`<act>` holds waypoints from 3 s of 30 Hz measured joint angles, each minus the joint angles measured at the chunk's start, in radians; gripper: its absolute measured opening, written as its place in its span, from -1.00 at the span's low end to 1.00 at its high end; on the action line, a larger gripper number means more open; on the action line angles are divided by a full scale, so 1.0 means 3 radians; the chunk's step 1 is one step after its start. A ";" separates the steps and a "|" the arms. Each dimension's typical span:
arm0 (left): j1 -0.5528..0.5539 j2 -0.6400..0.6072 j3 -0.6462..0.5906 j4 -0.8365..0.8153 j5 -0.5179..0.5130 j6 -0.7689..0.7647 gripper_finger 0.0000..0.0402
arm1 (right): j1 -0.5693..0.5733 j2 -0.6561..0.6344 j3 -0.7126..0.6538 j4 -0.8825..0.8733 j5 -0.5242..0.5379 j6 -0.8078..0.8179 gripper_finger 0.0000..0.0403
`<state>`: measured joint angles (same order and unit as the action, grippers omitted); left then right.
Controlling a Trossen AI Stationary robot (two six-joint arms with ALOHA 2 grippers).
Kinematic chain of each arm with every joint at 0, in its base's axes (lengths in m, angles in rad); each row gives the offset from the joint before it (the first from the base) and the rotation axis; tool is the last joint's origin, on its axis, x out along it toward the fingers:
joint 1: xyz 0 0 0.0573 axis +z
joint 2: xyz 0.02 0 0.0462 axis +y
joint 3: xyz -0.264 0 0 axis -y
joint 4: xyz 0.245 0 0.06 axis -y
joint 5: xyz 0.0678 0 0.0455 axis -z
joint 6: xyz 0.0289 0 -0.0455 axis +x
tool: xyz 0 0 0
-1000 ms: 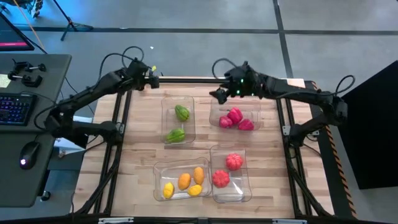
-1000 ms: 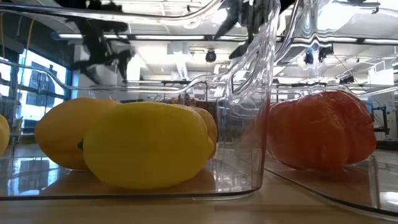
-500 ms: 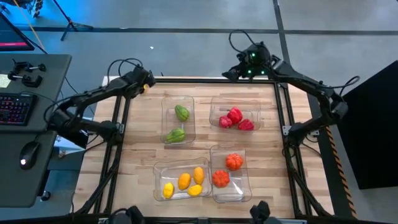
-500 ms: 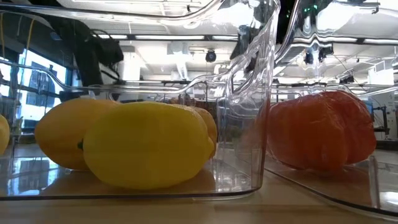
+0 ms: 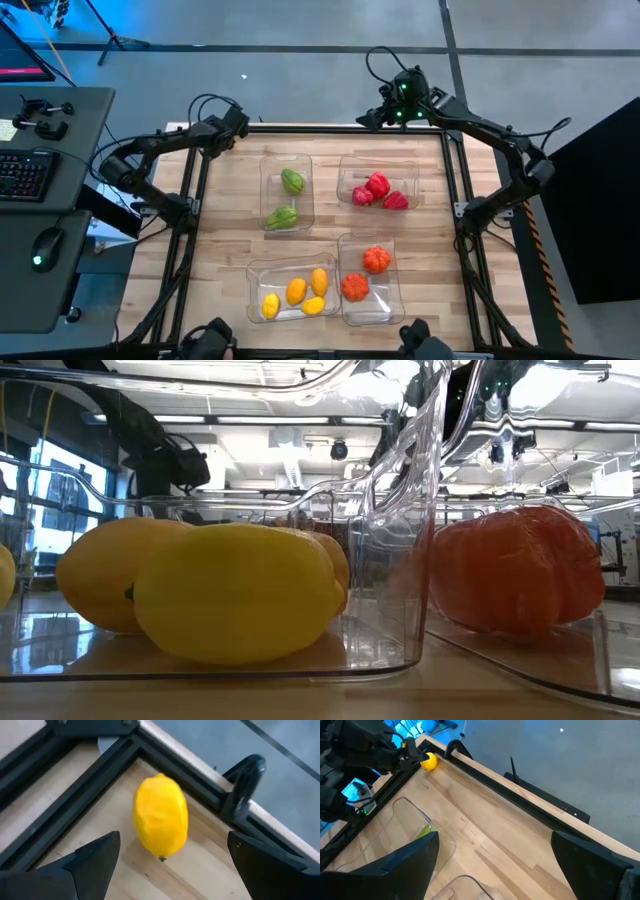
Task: Sort produce into baskets
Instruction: Put the yellow lemon into the bottom left transparent bin
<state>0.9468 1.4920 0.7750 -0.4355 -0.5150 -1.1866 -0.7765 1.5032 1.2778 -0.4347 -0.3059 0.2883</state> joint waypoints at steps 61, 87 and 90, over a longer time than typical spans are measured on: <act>-0.0098 0.0989 0.0649 -0.0611 -0.0778 -0.1715 0.69 | 0.0000 -0.0001 0.0000 -0.0601 -0.0170 -0.0552 0.87; -0.0851 -0.0602 0.0650 0.0241 -0.0635 0.0761 -0.23 | -0.0031 -0.0001 0.0000 -0.0381 -0.0179 -0.0729 0.87; -0.1300 -0.0860 0.0652 0.0624 -0.0283 0.1335 -0.22 | -0.0031 -0.0001 0.0000 -0.0268 -0.0179 -0.0730 0.87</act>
<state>0.5568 1.2341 0.9707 -0.2483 -0.6000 -0.7862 -0.7856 1.5028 1.2778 -0.5151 -0.3595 0.0693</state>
